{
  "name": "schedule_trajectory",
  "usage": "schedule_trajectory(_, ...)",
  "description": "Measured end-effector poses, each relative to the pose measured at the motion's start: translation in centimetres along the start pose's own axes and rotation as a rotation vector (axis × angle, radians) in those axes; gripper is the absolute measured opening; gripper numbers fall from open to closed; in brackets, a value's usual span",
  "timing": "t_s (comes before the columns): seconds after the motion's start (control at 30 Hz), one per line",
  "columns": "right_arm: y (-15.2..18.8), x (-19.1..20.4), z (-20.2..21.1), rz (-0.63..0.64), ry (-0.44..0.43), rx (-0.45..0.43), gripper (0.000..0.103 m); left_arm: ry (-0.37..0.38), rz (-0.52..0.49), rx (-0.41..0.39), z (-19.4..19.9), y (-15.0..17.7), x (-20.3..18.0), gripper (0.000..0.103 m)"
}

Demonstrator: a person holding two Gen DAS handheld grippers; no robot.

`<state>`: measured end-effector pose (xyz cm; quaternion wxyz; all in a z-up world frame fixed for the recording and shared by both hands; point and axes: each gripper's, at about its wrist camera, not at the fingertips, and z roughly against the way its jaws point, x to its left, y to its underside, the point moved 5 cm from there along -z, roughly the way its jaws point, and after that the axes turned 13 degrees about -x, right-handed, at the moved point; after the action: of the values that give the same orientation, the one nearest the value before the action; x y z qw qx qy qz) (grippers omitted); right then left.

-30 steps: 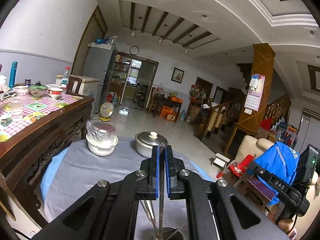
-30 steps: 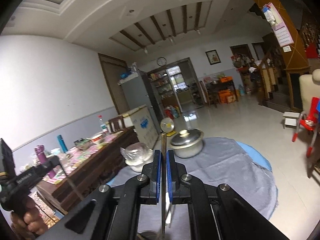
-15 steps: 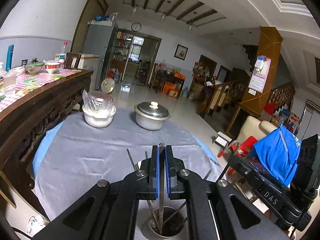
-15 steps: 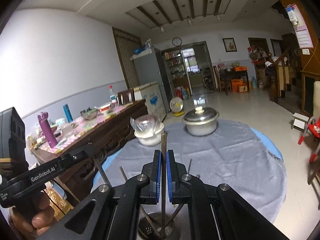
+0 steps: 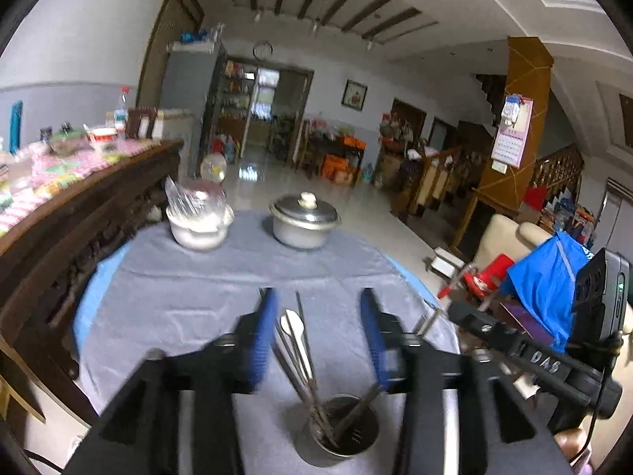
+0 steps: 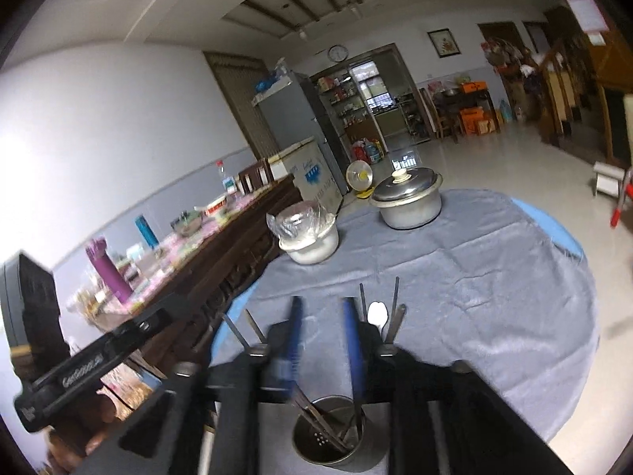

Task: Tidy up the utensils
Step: 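Open both grippers to drop the chopsticks into the grey holder, then move both tools toward the white spoon and remaining chopsticks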

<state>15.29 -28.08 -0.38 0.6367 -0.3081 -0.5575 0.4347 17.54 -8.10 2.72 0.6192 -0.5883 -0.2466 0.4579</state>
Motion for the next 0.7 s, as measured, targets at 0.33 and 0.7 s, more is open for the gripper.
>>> schedule_trajectory(0.33, -0.8, -3.0, 1.3, -0.052, 0.091, -0.035, 0.043, -0.135, 0.042, -0.004, 1.3, 0.1, 3.6, 0.067)
schedule_trajectory(0.7, -0.7, -5.8, 3.2, -0.103, 0.164, -0.059, 0.052, -0.293, -0.056, 0.038, 2.0, 1.9, 6.0, 0.073)
